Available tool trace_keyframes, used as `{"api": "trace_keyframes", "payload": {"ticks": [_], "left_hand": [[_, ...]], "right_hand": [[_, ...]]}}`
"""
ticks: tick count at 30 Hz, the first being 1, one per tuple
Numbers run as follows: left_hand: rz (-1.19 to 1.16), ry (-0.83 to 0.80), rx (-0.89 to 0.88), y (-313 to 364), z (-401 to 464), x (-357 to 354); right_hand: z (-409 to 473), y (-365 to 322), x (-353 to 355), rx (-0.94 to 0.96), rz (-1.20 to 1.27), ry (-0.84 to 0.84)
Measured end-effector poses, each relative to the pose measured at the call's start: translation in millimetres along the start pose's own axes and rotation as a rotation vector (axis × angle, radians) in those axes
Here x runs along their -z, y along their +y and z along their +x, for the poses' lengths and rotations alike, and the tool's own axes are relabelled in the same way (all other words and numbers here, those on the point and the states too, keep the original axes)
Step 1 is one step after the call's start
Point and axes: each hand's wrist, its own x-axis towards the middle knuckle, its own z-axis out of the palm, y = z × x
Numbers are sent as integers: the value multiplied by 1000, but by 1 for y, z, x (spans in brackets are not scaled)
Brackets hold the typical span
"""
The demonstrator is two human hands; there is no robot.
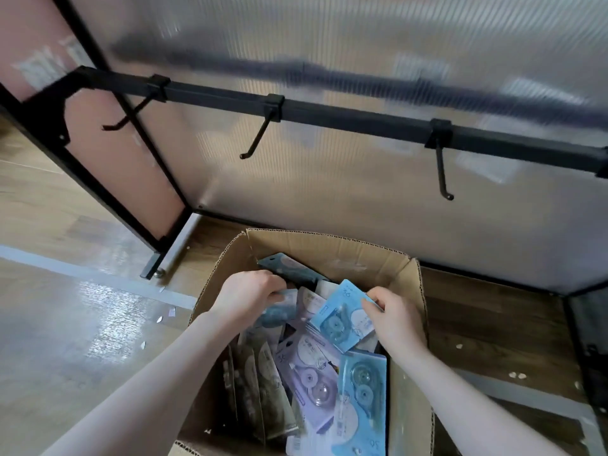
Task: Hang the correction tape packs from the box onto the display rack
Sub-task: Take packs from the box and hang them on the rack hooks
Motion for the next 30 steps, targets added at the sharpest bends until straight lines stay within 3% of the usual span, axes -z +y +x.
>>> {"api": "trace_keyframes", "payload": {"ticks": [7, 12, 18, 26, 30], "left_hand": [[68, 114, -62, 49, -13, 119], [139, 64, -118, 89, -24, 209], [148, 109, -264, 133, -28, 306], [289, 236, -400, 194, -19, 391], [244, 310, -486, 224, -13, 412]], "right_hand": [[-56, -67, 111, 92, -312, 75], [-93, -112, 199, 168, -341, 140], [-131, -150, 294, 134, -319, 184], [-170, -169, 385, 17, -300, 276], [-180, -159, 419, 12, -284, 329]]}}
